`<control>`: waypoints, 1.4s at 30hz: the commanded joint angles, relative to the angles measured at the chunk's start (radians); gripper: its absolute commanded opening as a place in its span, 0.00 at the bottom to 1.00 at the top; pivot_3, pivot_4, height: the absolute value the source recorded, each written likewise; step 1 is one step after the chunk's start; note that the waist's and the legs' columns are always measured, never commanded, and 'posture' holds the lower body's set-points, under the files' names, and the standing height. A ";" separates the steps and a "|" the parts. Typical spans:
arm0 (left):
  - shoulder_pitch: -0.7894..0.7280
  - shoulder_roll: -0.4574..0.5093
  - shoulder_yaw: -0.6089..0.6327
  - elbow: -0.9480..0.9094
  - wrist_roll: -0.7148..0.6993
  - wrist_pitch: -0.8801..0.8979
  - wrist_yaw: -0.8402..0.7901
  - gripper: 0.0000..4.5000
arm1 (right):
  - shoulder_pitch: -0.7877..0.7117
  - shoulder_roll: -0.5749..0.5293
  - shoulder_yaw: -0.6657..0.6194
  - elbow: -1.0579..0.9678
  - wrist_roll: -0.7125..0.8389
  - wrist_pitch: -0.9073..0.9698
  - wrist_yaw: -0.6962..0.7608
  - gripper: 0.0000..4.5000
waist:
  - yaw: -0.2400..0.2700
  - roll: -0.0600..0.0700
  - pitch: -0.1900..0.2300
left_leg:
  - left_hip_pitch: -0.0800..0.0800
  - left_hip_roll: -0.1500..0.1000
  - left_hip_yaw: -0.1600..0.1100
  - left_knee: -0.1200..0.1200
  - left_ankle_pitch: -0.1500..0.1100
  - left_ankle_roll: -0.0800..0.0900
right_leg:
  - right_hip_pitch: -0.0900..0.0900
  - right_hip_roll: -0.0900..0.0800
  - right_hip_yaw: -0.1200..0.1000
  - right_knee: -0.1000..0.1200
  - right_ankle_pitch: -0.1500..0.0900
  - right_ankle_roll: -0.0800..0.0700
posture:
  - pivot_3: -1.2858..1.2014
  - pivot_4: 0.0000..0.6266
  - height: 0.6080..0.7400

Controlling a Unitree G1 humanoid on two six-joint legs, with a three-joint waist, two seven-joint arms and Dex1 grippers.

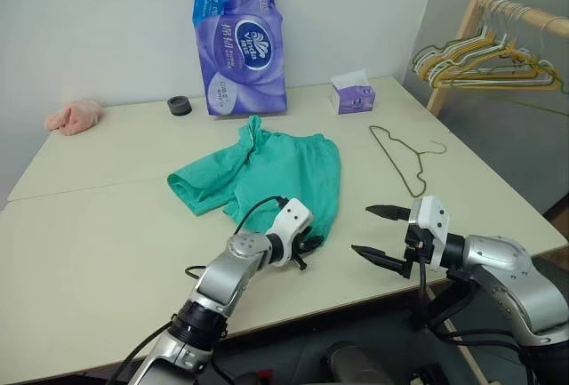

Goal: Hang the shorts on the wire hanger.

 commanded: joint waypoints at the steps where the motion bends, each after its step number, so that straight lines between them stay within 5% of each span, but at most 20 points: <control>1: 0.047 0.056 0.053 -0.081 -0.033 0.040 -0.025 0.00 | -0.060 0.012 0.006 0.029 -0.028 -0.042 0.006 1.00 | -0.001 0.001 0.001 | 0.000 0.000 0.000 0.000 0.000 0.000 | 0.000 0.000 0.000 0.000 0.000 0.000 | 0.40 0.06 1.00; 7: 0.127 0.155 0.213 -0.206 -0.140 0.102 -0.058 0.00 | -0.176 0.048 0.069 0.176 -0.152 -0.141 -0.011 1.00 | -0.001 0.001 0.004 | 0.000 0.002 0.000 0.000 0.000 0.000 | -0.001 -0.001 0.000 0.001 0.000 0.000 | 0.41 0.06 1.00; 11: 0.224 0.273 0.433 -0.307 -0.305 0.135 -0.167 0.00 | -0.353 0.056 0.200 0.444 -0.413 -0.368 -0.064 1.00 | 0.000 0.002 0.006 | -0.001 0.003 -0.001 -0.001 0.000 0.000 | -0.002 -0.002 -0.001 0.001 0.000 0.000 | 0.43 0.05 1.00; 18: 0.289 0.369 0.646 -0.368 -0.489 0.196 -0.220 0.00 | -0.567 0.175 0.327 0.809 -0.628 -0.646 -0.182 1.00 | 0.019 0.003 0.007 | -0.001 0.003 -0.001 -0.001 0.000 0.000 | -0.003 -0.004 -0.002 0.001 0.002 -0.003 | 0.44 0.04 1.00; 32: 0.370 0.448 0.747 -0.418 -0.594 0.216 -0.192 0.00 | -0.911 0.424 0.472 1.416 -0.938 -0.886 -0.594 1.00 | 0.031 0.003 0.007 | -0.001 -0.002 -0.003 -0.001 0.001 -0.001 | -0.003 -0.009 -0.003 0.003 0.004 -0.006 | 0.46 0.02 1.00; 35: 0.385 0.453 0.753 -0.428 -0.605 0.216 -0.186 0.00 | -0.947 0.451 0.489 1.482 -0.968 -0.909 -0.639 0.86 | 0.032 0.003 0.007 | -0.001 -0.002 -0.004 -0.001 0.001 -0.001 | -0.003 -0.009 -0.004 0.003 0.004 -0.006 | 0.47 0.02 1.00; 42: 0.391 0.458 0.737 -0.424 -0.599 0.207 -0.172 0.00 | -1.031 0.493 0.495 1.572 -1.013 -0.904 -0.749 0.33 | 0.038 0.003 0.007 | -0.001 -0.003 -0.004 -0.001 0.001 -0.003 | -0.003 -0.009 -0.004 0.004 0.004 -0.007 | 0.47 0.03 1.00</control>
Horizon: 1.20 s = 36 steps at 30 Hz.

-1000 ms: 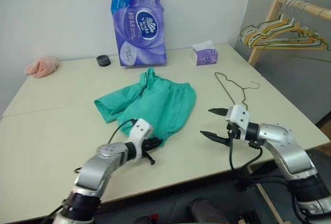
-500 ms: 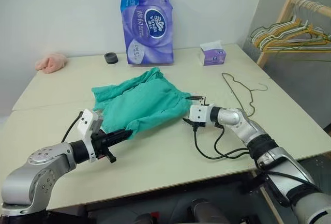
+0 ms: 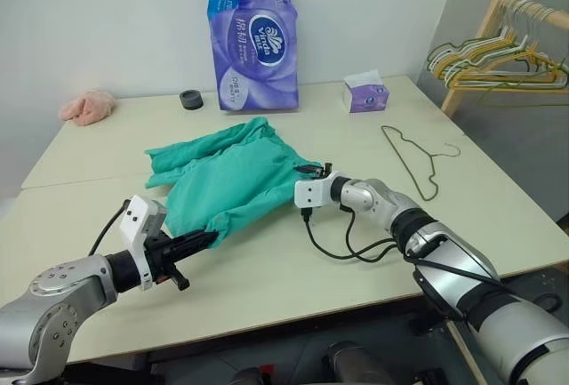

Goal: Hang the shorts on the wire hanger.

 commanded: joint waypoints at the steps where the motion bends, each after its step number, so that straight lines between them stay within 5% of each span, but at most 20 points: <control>1: -0.027 0.017 0.000 -0.015 -0.003 -0.018 0.011 0.00 | -0.082 0.009 -0.013 0.027 -0.011 0.004 -0.077 0.26 | 0.000 0.000 0.000 | 0.000 0.000 0.000 0.000 0.000 0.000 | 0.000 0.000 0.000 0.000 0.000 0.000 | 0.47 0.03 1.00; 4: -0.109 0.019 -0.077 0.037 0.076 -0.080 0.027 0.00 | -0.154 0.003 -0.041 0.047 0.001 0.024 -0.147 0.02 | 0.007 0.000 0.000 | 0.001 0.000 -0.001 0.000 0.001 -0.001 | 0.000 0.000 -0.001 0.003 0.000 0.000 | 0.46 0.03 1.00; 16: -0.412 -0.075 -0.419 0.236 0.287 -0.311 -0.029 0.00 | -0.253 -0.267 -0.065 0.004 -0.038 -0.117 -0.237 0.01 | -0.002 0.001 0.000 | -0.001 -0.002 0.000 0.000 0.002 -0.003 | -0.002 -0.001 0.001 0.003 0.000 0.000 | 0.43 0.04 1.00; 20: -0.362 0.000 -0.534 0.253 0.355 -0.383 -0.164 0.00 | -0.118 -0.444 -0.040 -0.140 -0.057 -0.251 -0.103 0.01 | -0.014 0.000 -0.001 | -0.002 -0.001 0.000 -0.001 0.002 -0.003 | -0.001 -0.001 0.000 -0.003 -0.001 0.001 | 0.42 0.05 1.00; 24: -0.247 0.127 -0.527 0.204 0.329 -0.380 -0.288 0.00 | 0.121 -0.565 -0.057 -0.444 0.076 -0.251 0.201 0.01 | -0.050 0.001 0.000 | -0.001 0.000 0.002 -0.005 0.002 -0.003 | -0.001 -0.001 0.002 -0.003 -0.001 0.002 | 0.42 0.06 1.00; 28: -0.149 0.241 -0.477 0.181 0.314 -0.390 -0.363 0.00 | 0.381 -0.635 -0.061 -0.855 0.271 -0.055 0.524 0.01 | -0.061 0.005 0.003 | 0.002 0.001 0.000 -0.011 0.002 -0.002 | -0.002 0.000 0.001 -0.002 -0.002 0.001 | 0.42 0.06 1.00; 36: 0.043 0.400 -0.356 0.174 0.320 -0.449 -0.475 0.00 | 0.579 -0.689 -0.092 -1.272 0.459 0.348 0.847 0.01 | -0.032 0.005 0.003 | 0.005 0.001 0.000 -0.010 0.005 0.002 | 0.001 0.000 0.000 -0.001 -0.004 0.005 | 0.43 0.05 1.00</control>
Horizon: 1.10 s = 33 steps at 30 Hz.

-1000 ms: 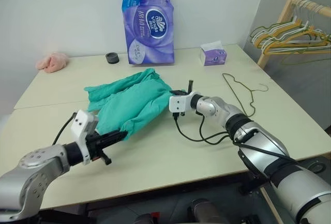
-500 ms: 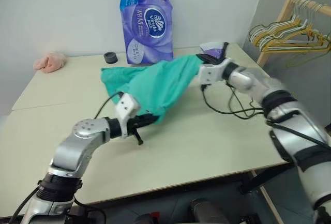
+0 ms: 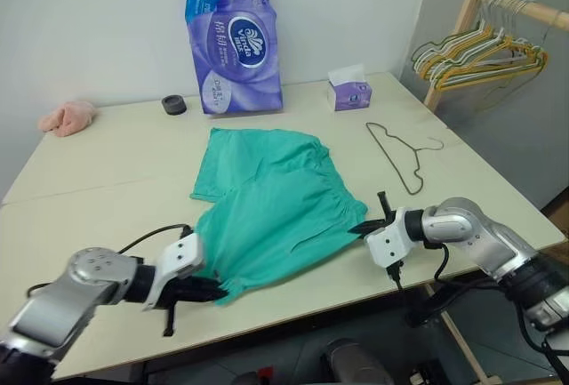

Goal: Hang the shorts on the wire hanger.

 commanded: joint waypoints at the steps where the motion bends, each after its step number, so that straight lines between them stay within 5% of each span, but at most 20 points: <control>1: 0.054 0.043 0.059 -0.003 0.023 -0.044 -0.033 0.00 | 0.024 -0.049 -0.066 -0.110 0.090 0.170 0.122 0.01 | 0.010 0.000 0.000 | 0.000 0.000 0.000 0.000 0.000 0.000 | 0.000 0.000 0.000 0.000 0.000 0.000 | 0.43 0.04 1.00; 9: 0.099 0.032 0.053 -0.013 0.042 -0.070 -0.014 0.00 | 0.083 -0.084 -0.088 -0.272 0.184 0.365 0.243 0.01 | 0.056 -0.001 0.000 | -0.002 0.000 0.000 0.000 0.000 0.000 | -0.002 -0.002 -0.002 -0.002 0.000 0.000 | 0.43 0.04 1.00; 25: 0.236 0.014 0.043 -0.091 0.048 -0.090 -0.021 0.00 | 0.161 -0.120 -0.073 -0.440 0.255 0.550 0.362 0.01 | 0.058 -0.001 0.000 | -0.003 0.000 0.001 0.000 0.000 0.000 | -0.002 -0.002 -0.003 -0.001 -0.001 0.000 | 0.43 0.03 1.00; 28: 0.227 -0.017 0.055 -0.115 -0.020 0.004 0.003 0.10 | 0.161 -0.134 -0.080 -0.467 0.294 0.578 0.405 0.13 | 0.058 -0.001 -0.001 | -0.003 0.000 0.001 0.000 0.000 0.000 | -0.002 -0.002 -0.003 -0.002 -0.001 0.000 | 0.43 0.03 1.00; 33: 0.272 -0.002 0.060 -0.161 -0.014 0.007 -0.012 0.42 | 0.169 -0.164 -0.114 -0.512 0.399 0.629 0.477 0.51 | 0.058 -0.002 -0.001 | -0.004 0.000 0.000 -0.001 0.000 0.000 | -0.002 -0.002 -0.004 -0.002 0.000 0.000 | 0.43 0.03 1.00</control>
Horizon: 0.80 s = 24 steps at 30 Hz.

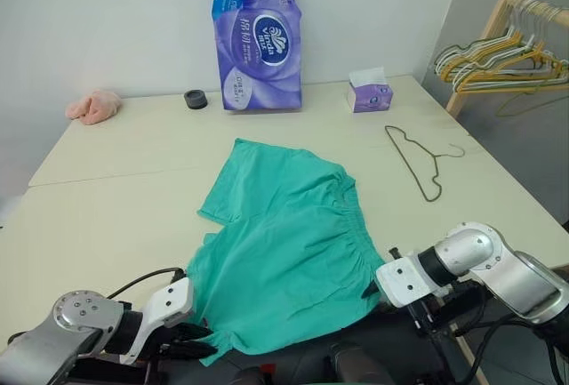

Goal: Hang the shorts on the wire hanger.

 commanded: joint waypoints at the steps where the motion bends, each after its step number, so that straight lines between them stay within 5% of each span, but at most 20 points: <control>1: 0.027 0.019 0.030 -0.054 -0.017 0.005 -0.019 0.49 | -0.001 -0.013 -0.061 -0.057 0.107 0.051 0.044 0.60 | 0.000 0.000 0.000 | 0.000 0.000 0.000 0.000 0.000 0.000 | 0.000 0.000 0.000 0.000 0.000 0.000 | 0.43 0.03 1.00; 6: 0.019 0.014 0.102 -0.154 -0.143 0.085 -0.032 0.83 | -0.086 0.052 -0.170 -0.055 0.317 0.225 0.012 0.98 | 0.000 -0.001 0.000 | 0.000 0.000 0.000 0.000 0.000 0.000 | 0.000 0.000 0.000 0.000 0.000 0.000 | 0.44 0.03 1.00; 9: -0.040 -0.018 0.135 -0.169 -0.200 0.127 0.012 0.99 | -0.139 0.100 -0.225 -0.013 0.376 0.295 -0.040 1.00 | 0.000 -0.001 0.000 | 0.002 0.000 0.000 0.001 0.000 0.001 | 0.002 0.000 0.000 0.000 0.000 0.000 | 0.44 0.03 1.00; 16: -0.467 -0.305 0.162 -0.098 -0.249 0.200 0.413 0.99 | -0.256 0.361 -0.521 0.396 0.331 0.319 -0.551 1.00 | 0.012 -0.003 -0.002 | 0.000 -0.001 -0.002 0.007 0.001 0.001 | 0.004 0.001 -0.001 0.001 0.002 0.001 | 0.44 0.04 1.00; 24: -0.621 -0.370 0.109 -0.046 -0.250 0.288 0.506 0.99 | -0.280 0.421 -0.611 0.737 0.123 0.202 -0.932 1.00 | -0.001 -0.003 -0.004 | -0.006 -0.002 0.003 0.010 0.000 0.000 | 0.000 -0.001 0.005 0.000 0.007 0.000 | 0.43 0.04 1.00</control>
